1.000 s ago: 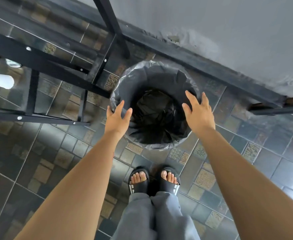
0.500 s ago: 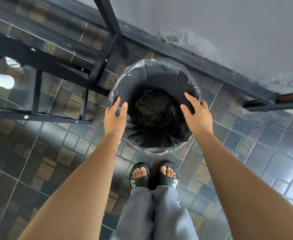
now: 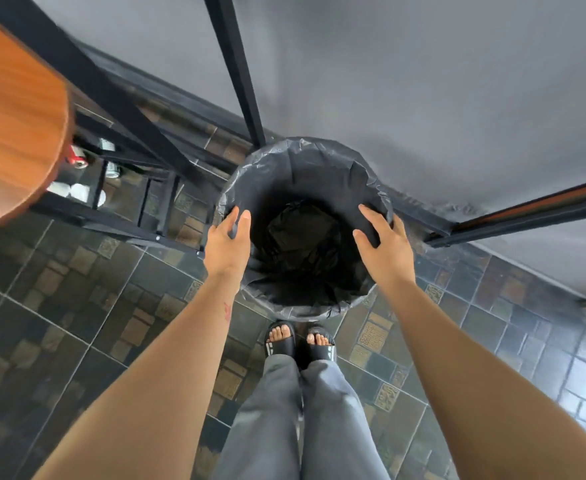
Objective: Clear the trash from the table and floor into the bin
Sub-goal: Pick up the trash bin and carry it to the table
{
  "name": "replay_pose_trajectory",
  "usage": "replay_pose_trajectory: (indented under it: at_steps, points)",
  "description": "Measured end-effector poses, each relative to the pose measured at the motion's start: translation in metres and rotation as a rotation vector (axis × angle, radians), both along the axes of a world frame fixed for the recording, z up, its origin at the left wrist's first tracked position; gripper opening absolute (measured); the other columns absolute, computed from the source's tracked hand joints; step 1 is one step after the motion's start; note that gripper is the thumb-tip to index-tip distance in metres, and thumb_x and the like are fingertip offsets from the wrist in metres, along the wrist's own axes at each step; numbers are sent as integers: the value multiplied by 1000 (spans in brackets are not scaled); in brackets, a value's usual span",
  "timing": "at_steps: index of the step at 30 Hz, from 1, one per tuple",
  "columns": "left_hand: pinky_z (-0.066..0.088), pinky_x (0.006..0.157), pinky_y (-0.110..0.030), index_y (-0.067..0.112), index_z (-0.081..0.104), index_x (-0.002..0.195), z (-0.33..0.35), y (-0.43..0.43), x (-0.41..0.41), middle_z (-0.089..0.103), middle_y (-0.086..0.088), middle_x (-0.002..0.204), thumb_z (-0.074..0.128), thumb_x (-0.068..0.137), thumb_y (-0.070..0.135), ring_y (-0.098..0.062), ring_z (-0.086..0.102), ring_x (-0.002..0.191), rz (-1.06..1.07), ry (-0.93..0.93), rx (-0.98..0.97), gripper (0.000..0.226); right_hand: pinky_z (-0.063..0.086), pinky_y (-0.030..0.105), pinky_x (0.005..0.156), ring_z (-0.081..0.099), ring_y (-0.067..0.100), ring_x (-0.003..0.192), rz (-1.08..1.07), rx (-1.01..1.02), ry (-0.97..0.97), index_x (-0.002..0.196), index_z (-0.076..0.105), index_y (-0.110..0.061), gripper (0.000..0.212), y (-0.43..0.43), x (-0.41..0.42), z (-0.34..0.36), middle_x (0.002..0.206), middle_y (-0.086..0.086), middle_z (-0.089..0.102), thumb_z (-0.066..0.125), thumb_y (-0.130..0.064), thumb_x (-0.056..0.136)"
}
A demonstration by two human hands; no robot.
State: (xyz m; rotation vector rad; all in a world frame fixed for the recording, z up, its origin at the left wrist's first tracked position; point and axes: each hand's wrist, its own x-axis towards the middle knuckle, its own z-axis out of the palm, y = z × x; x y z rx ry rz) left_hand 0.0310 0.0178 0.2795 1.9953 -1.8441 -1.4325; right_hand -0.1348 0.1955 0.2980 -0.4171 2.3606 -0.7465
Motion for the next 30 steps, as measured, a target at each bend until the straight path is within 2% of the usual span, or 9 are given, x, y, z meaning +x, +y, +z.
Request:
replay_pose_trajectory:
  at_steps: [5, 8, 11, 13, 16, 20, 24, 28, 30]
  points:
    - [37, 111, -53, 36, 55, 139, 95, 12, 9, 51, -3, 143, 39, 91, 68, -29, 51, 129, 29, 32, -16, 60, 35, 38, 109, 35, 24, 141, -55, -83, 19, 140, 41, -49, 44, 8, 16, 86, 159, 0, 22, 51, -39, 97]
    - [40, 109, -52, 35, 58, 136, 145, 20, 20, 53, -3, 142, 38, 88, 71, -29, 54, 126, 70, 86, -9, 62, 40, 40, 107, 47, 26, 131, -62, -160, 51, 137, 43, -51, 43, 14, 23, 137, 157, 0, 25, 52, -40, 96]
    - [45, 104, -53, 32, 62, 130, 187, 25, 34, 58, -8, 135, 33, 79, 79, -33, 59, 118, 64, 128, 7, 74, 42, 32, 100, 47, 19, 129, -82, -276, 83, 134, 48, -49, 42, 16, 27, 181, 154, -5, 31, 53, -36, 95]
    - [39, 110, -49, 31, 57, 138, 212, 31, 45, 52, -4, 142, 39, 90, 68, -29, 52, 127, 57, 177, -39, 64, 37, 24, 91, 46, 13, 128, -71, -333, 100, 135, 50, -46, 42, 17, 29, 206, 152, -8, 34, 54, -32, 96]
    - [34, 114, -42, 38, 50, 144, 244, 38, 66, 43, -2, 150, 45, 98, 55, -24, 44, 137, 1, 244, -158, 49, 34, 21, 88, 49, 7, 120, -38, -413, 100, 134, 51, -43, 42, 17, 35, 236, 149, -8, 37, 56, -29, 95]
    - [26, 117, -41, 47, 46, 143, 283, 49, 98, 32, 0, 158, 52, 101, 40, -19, 26, 148, -3, 371, -301, 43, 34, 9, 80, 47, -26, 93, 21, -524, 75, 133, 54, -41, 42, 15, 52, 265, 149, -11, 39, 59, -26, 94]
    - [32, 117, -39, 45, 53, 139, 302, 58, 137, 44, 8, 150, 55, 101, 20, -12, 39, 139, 129, 498, -437, 45, 30, 7, 82, 43, -11, 107, 80, -598, 11, 128, 55, -45, 41, 2, 78, 284, 146, -13, 40, 60, -26, 93]
    - [37, 110, -25, 40, 58, 137, 314, 65, 177, 52, 13, 137, 51, 100, 5, -6, 48, 127, 320, 576, -477, 51, 34, 0, 66, 46, -28, 81, 186, -629, 0, 129, 56, -40, 41, -20, 110, 297, 143, -13, 42, 60, -23, 93]
    - [37, 106, -19, 38, 59, 137, 317, 64, 201, 53, 11, 139, 50, 100, 0, -4, 49, 125, 388, 579, -488, 54, 35, -4, 62, 47, -12, 90, 249, -641, -12, 129, 57, -38, 40, -34, 129, 301, 142, -12, 42, 60, -21, 93]
